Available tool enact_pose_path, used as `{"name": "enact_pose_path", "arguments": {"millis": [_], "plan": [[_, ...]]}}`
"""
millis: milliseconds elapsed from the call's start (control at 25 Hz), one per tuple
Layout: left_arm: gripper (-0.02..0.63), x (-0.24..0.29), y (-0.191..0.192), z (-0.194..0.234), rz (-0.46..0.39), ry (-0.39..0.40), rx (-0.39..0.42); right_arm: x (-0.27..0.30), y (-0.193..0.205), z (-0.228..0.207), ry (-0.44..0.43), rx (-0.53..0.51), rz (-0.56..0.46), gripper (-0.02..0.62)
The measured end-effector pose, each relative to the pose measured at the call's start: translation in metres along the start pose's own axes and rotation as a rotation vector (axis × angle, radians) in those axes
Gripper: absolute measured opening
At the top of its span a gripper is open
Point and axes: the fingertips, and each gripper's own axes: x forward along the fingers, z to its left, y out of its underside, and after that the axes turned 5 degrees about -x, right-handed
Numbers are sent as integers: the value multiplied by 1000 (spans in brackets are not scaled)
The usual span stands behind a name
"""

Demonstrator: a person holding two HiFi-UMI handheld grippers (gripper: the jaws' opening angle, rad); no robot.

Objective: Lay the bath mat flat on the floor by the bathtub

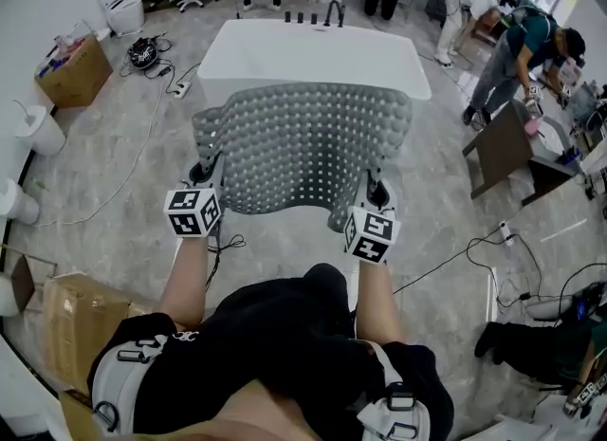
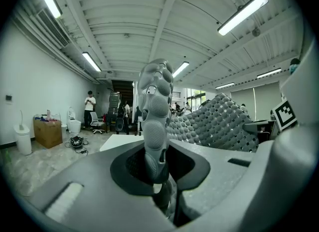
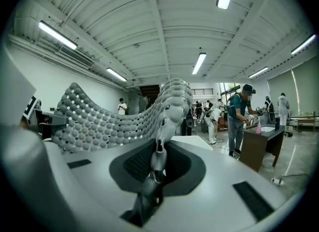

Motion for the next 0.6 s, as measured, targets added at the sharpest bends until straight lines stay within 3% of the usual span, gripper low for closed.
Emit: {"name": "enact_pose_path", "arguments": {"millis": [320,600], "plan": [[57,11,8,11,13,3,-2,15,11,3,3,5,12,35],[57,58,3,22,11,1,10,69,11,-1,-22,17,3,35]]}}
